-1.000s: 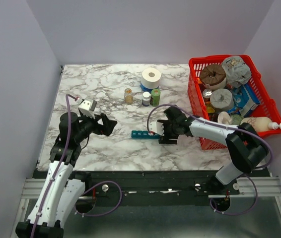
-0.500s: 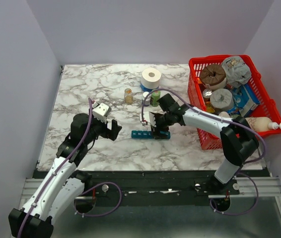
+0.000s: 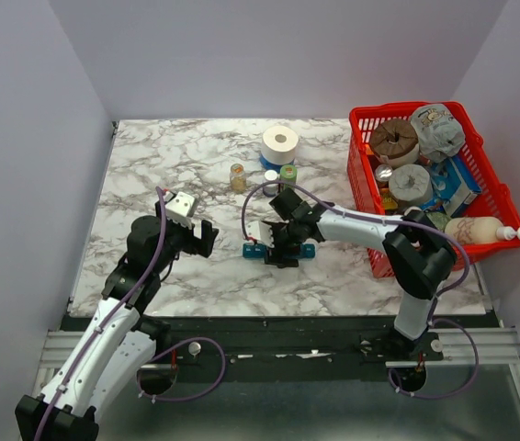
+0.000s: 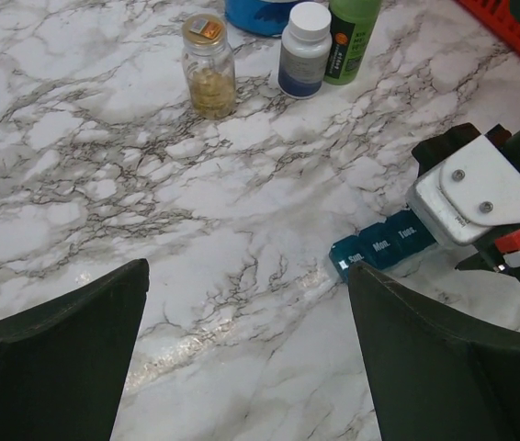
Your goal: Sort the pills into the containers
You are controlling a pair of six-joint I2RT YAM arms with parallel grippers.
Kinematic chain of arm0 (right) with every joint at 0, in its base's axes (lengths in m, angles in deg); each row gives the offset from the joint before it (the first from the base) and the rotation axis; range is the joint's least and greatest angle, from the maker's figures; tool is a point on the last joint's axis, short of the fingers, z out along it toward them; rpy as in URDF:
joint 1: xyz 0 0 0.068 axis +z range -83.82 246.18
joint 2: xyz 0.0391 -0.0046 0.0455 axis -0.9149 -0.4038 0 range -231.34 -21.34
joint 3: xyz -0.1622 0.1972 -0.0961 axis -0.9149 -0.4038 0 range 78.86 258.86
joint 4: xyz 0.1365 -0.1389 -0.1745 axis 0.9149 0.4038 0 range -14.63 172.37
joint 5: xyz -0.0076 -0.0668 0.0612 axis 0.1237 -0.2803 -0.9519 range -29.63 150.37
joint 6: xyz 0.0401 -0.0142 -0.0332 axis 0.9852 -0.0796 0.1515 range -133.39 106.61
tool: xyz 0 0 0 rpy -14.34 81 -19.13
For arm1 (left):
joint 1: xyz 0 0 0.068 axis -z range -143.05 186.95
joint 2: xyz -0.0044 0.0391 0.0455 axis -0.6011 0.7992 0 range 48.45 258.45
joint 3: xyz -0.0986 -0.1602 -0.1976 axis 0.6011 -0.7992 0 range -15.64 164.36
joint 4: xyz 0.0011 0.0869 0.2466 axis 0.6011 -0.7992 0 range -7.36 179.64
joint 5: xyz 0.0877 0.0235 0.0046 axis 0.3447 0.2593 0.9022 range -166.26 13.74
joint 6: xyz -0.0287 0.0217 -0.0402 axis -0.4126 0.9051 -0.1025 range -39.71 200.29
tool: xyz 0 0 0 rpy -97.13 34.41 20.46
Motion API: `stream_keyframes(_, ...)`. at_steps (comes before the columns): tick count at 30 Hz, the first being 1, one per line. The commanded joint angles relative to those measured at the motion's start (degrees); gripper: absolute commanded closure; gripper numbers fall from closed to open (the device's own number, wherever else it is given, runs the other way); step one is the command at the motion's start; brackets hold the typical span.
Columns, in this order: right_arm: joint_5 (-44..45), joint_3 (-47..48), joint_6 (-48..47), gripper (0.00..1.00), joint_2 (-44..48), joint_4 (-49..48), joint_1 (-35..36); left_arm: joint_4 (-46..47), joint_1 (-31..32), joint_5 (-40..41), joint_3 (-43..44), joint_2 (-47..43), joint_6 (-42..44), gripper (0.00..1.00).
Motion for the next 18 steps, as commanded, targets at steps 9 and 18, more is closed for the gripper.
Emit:
stream_keyframes(9,7.21,3.0,3.86,0.33,-3.73,-2.64,1.15,0.46,0.21,1.83,0.26,0.24,-2.81,0.03)
stream_keyframes(18,2.83,0.98,3.69,0.65,0.48,-2.02,1.06,-1.3,0.21,-3.87,1.67,1.56,-18.16,0.02)
